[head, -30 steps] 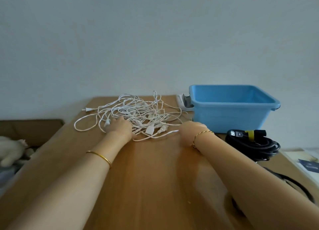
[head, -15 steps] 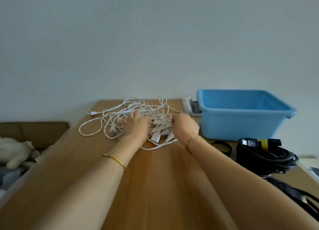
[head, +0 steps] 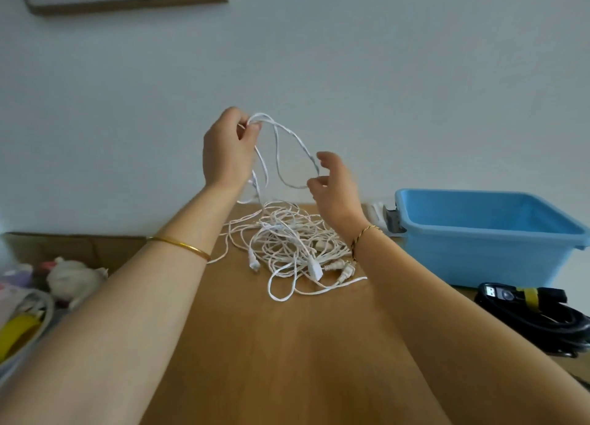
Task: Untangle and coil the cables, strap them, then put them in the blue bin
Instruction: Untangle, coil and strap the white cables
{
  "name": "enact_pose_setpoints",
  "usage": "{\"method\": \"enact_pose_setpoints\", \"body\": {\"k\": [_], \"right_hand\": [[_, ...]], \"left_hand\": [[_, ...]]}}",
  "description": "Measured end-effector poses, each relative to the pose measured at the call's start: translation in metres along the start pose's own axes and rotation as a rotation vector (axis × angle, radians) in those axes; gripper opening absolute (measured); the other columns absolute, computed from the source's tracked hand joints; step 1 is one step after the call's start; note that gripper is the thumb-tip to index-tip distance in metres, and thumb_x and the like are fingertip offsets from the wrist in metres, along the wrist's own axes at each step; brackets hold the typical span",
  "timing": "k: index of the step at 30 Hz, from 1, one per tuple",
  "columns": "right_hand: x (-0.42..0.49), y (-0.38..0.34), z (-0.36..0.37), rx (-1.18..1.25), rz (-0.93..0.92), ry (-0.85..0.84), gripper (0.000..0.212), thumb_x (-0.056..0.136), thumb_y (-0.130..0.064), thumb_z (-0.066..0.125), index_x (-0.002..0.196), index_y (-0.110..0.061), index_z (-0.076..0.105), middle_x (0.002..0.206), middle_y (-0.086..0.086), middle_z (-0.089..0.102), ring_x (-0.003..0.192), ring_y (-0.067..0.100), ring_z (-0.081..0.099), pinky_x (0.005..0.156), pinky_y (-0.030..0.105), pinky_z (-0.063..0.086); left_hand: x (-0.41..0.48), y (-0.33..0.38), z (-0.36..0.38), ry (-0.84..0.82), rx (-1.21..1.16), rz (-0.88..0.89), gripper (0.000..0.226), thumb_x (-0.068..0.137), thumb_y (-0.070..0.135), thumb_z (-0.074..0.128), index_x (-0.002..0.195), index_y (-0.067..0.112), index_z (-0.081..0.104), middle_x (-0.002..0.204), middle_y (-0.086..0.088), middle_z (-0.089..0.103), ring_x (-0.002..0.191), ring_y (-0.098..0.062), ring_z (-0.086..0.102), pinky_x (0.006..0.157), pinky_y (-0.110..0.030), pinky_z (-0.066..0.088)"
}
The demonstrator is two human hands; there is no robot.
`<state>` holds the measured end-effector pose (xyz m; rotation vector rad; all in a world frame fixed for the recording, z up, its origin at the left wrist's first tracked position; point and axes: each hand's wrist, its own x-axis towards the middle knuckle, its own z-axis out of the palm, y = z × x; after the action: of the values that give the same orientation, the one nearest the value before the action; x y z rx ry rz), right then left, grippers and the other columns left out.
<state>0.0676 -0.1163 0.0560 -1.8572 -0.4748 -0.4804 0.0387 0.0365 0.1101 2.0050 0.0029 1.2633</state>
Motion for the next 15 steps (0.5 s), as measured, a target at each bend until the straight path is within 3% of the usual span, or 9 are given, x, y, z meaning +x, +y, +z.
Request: {"method": "enact_pose_setpoints", "body": {"k": [3, 5, 7, 9, 11, 13, 15], "right_hand": [[-0.005, -0.008, 0.009, 0.107, 0.026, 0.091, 0.036, 0.085, 0.004, 0.05, 0.116, -0.011, 0.043, 0.118, 0.005, 0.041, 0.091, 0.027, 0.057, 0.087, 0.042, 0.051], [-0.011, -0.007, 0.013, 0.128, 0.096, 0.09, 0.033, 0.081, 0.004, 0.053, 0.105, -0.015, 0.042, 0.108, 0.003, 0.042, 0.091, 0.029, 0.057, 0.083, 0.046, 0.053], [-0.019, -0.006, 0.013, 0.132, 0.238, -0.081, 0.036, 0.082, 0.002, 0.054, 0.112, -0.013, 0.043, 0.101, 0.005, 0.048, 0.08, 0.027, 0.06, 0.073, 0.045, 0.057], [-0.032, -0.007, 0.015, 0.162, 0.361, -0.365, 0.047, 0.085, 0.002, 0.052, 0.128, -0.011, 0.041, 0.1, 0.006, 0.053, 0.068, 0.021, 0.06, 0.061, 0.035, 0.056], [-0.042, -0.008, 0.018, 0.076, 0.372, -0.59, 0.046, 0.088, -0.002, 0.054, 0.131, -0.012, 0.044, 0.103, 0.004, 0.056, 0.069, 0.018, 0.059, 0.056, 0.028, 0.055], [-0.048, -0.004, 0.023, 0.0, 0.324, -0.687, 0.028, 0.09, -0.01, 0.059, 0.118, -0.01, 0.055, 0.099, 0.006, 0.058, 0.071, 0.018, 0.059, 0.055, 0.024, 0.055], [-0.048, -0.003, 0.024, -0.023, 0.29, -0.619, 0.006, 0.091, -0.013, 0.06, 0.093, -0.008, 0.062, 0.08, 0.007, 0.058, 0.06, 0.016, 0.057, 0.051, 0.021, 0.053]], "left_hand": [[0.008, 0.004, -0.015, 0.041, -0.024, -0.008, 0.02, 0.088, 0.024, 0.055, 0.071, 0.019, 0.045, 0.068, -0.01, 0.058, 0.062, -0.034, 0.059, 0.058, -0.04, 0.048], [0.01, 0.007, -0.022, 0.083, -0.062, -0.023, 0.028, 0.091, 0.019, 0.053, 0.067, 0.023, 0.039, 0.063, -0.005, 0.054, 0.048, -0.019, 0.055, 0.049, -0.03, 0.043], [0.01, 0.01, -0.026, 0.074, -0.108, -0.059, 0.03, 0.094, 0.015, 0.052, 0.068, 0.024, 0.039, 0.064, -0.003, 0.051, 0.036, -0.006, 0.05, 0.038, -0.023, 0.043], [0.008, 0.015, -0.03, 0.054, -0.195, -0.123, 0.028, 0.096, 0.015, 0.05, 0.07, 0.022, 0.04, 0.067, -0.002, 0.05, 0.036, -0.007, 0.054, 0.036, -0.024, 0.047], [0.008, 0.022, -0.032, 0.047, -0.315, -0.172, 0.026, 0.097, 0.013, 0.047, 0.073, 0.02, 0.04, 0.068, -0.004, 0.051, 0.039, -0.013, 0.059, 0.038, -0.027, 0.05], [0.009, 0.03, -0.033, 0.052, -0.415, -0.21, 0.025, 0.099, 0.01, 0.042, 0.076, 0.019, 0.039, 0.07, -0.007, 0.052, 0.042, -0.016, 0.063, 0.04, -0.028, 0.051], [0.012, 0.034, -0.036, 0.071, -0.45, -0.232, 0.024, 0.099, 0.009, 0.04, 0.077, 0.019, 0.039, 0.073, -0.01, 0.053, 0.045, -0.018, 0.065, 0.042, -0.029, 0.053]]}}
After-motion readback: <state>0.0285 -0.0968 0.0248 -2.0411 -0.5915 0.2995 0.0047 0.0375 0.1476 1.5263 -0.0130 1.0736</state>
